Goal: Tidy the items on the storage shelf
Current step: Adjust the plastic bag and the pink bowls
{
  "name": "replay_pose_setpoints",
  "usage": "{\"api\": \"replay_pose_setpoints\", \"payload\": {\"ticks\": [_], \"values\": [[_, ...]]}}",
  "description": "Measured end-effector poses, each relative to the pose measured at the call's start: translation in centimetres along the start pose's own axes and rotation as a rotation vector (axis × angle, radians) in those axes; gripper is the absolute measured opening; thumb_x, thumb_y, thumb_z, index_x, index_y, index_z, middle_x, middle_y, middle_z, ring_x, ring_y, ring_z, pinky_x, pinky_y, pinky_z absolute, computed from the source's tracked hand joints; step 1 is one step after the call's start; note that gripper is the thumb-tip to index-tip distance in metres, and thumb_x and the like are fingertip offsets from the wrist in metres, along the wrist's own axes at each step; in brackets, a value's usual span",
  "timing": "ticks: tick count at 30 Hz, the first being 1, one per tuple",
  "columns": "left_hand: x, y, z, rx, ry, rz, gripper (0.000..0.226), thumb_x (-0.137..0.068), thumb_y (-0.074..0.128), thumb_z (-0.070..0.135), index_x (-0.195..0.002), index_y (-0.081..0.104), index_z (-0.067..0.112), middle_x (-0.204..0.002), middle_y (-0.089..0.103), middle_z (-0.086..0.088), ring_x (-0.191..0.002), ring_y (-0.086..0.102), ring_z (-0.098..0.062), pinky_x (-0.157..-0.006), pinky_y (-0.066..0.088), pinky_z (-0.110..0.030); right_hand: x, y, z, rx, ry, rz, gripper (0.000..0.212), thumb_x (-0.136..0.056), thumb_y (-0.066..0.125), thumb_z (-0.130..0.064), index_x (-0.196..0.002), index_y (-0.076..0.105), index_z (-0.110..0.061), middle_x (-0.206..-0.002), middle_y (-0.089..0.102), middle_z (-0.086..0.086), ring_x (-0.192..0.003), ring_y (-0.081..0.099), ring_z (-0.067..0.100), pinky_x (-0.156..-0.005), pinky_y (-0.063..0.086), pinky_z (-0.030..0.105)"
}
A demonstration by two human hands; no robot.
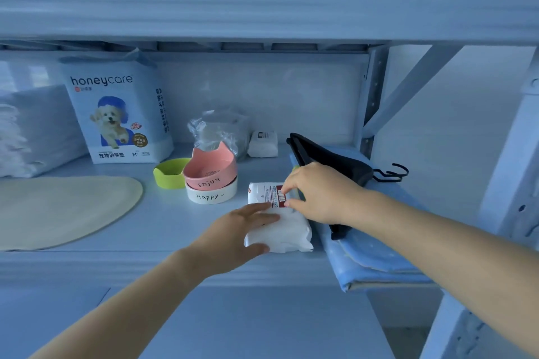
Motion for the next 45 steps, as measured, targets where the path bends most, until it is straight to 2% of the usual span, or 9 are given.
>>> {"api": "replay_pose_setpoints", "payload": {"ticks": [8, 10, 13, 19, 22, 25, 33, 42, 45], "values": [[3.2, -1.6, -2.1, -0.023, 0.01, 0.047, 0.054, -0.088, 0.058, 0.036, -0.137, 0.036, 0.044, -0.133, 0.009, 0.043, -0.131, 0.034, 0.0, -0.097, 0.032, -0.016, 1.3, 3.3, -4.0, 0.005, -0.019, -0.128, 0.044, -0.09, 0.057, -0.038, -0.127, 0.054, -0.015, -0.13, 0.053, 0.001, -0.119, 0.048, 0.021, -0.098, 0.04, 0.035], [4.4, -2.1, -3.0, 0.001, 0.02, 0.051, 0.054, -0.089, 0.058, 0.034, -0.137, 0.036, 0.043, -0.137, 0.011, 0.041, -0.132, 0.031, 0.002, -0.097, 0.028, -0.009, 1.6, 4.9, -5.2, -0.055, 0.008, -0.171, 0.052, -0.09, 0.055, -0.042, -0.135, 0.046, -0.018, -0.137, 0.044, 0.002, -0.121, 0.046, 0.021, -0.1, 0.039, 0.036], [5.9, -2.6, -3.9, 0.047, 0.038, 0.074, 0.055, -0.085, 0.063, 0.035, -0.135, 0.039, 0.043, -0.137, 0.013, 0.043, -0.13, 0.031, 0.006, -0.091, 0.018, 0.004, 1.9, 6.3, -7.0, -0.15, 0.051, -0.129, 0.057, -0.09, 0.054, -0.046, -0.139, 0.038, -0.022, -0.142, 0.034, 0.002, -0.106, 0.052, 0.019, -0.098, 0.04, 0.036], [6.3, -3.4, -4.4, 0.021, 0.094, 0.065, 0.068, -0.073, 0.076, 0.037, -0.133, 0.043, 0.042, -0.137, 0.017, 0.04, -0.124, 0.028, 0.011, -0.097, 0.027, -0.011, 2.5, 6.2, -8.3, -0.194, 0.081, 0.003, 0.065, -0.084, 0.063, -0.044, -0.14, 0.036, -0.024, -0.142, 0.032, -0.002, -0.086, 0.038, 0.007, -0.083, 0.033, 0.02], [5.9, -4.0, -4.3, 0.022, 0.107, 0.078, 0.06, -0.073, 0.077, 0.029, -0.127, 0.053, 0.04, -0.139, 0.035, 0.028, -0.124, 0.04, 0.003, -0.094, 0.031, -0.012, 2.2, 6.1, -8.1, -0.178, 0.13, 0.008, 0.057, -0.086, 0.062, -0.04, -0.135, 0.043, -0.019, -0.141, 0.035, -0.001, -0.103, 0.05, 0.013, -0.089, 0.037, 0.024], [5.9, -4.4, -4.4, -0.011, 0.129, 0.111, 0.053, -0.074, 0.075, 0.026, -0.122, 0.058, 0.039, -0.138, 0.047, 0.019, -0.12, 0.049, -0.005, -0.09, 0.031, -0.01, 2.0, 6.6, -8.2, -0.145, 0.16, 0.007, 0.052, -0.088, 0.06, -0.037, -0.132, 0.046, -0.013, -0.14, 0.037, 0.003, -0.122, 0.045, 0.022, -0.098, 0.04, 0.034], [6.6, -4.8, -4.5, 0.02, 0.181, 0.15, 0.051, -0.079, 0.071, 0.022, -0.126, 0.056, 0.037, -0.14, 0.048, 0.014, -0.123, 0.049, -0.008, -0.093, 0.027, -0.007, 2.5, 7.2, -9.5, -0.101, 0.169, 0.073, 0.068, -0.079, 0.07, -0.032, -0.137, 0.039, -0.013, -0.15, 0.026, -0.002, -0.136, 0.027, 0.016, -0.107, 0.034, 0.032], [7.8, -6.2, -5.3, 0.196, 0.212, 0.157, 0.053, -0.074, 0.077, 0.019, -0.122, 0.06, 0.031, -0.128, 0.048, 0.021, -0.118, 0.048, -0.002, -0.089, 0.032, 0.0, 2.6, 5.7, -11.0, -0.062, 0.152, 0.215, 0.043, -0.08, 0.066, -0.026, -0.121, 0.057, -0.016, -0.137, 0.048, 0.003, -0.126, 0.045, 0.02, -0.099, 0.041, 0.029], [8.4, -6.1, -5.6, 0.103, 0.23, 0.137, 0.062, -0.072, 0.079, 0.027, -0.128, 0.054, 0.034, -0.136, 0.042, 0.017, -0.121, 0.045, -0.003, -0.095, 0.037, -0.013, 2.6, 5.4, -11.1, -0.058, 0.163, 0.228, 0.04, -0.08, 0.068, -0.026, -0.118, 0.059, -0.014, -0.136, 0.05, 0.004, -0.123, 0.047, 0.021, -0.098, 0.04, 0.028]]}}
Point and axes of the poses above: each hand's wrist, its own x-axis away from the middle knuckle, its own y-axis out of the palm, z = x × y, the point moved 10 cm from there along -x, towards the middle knuckle
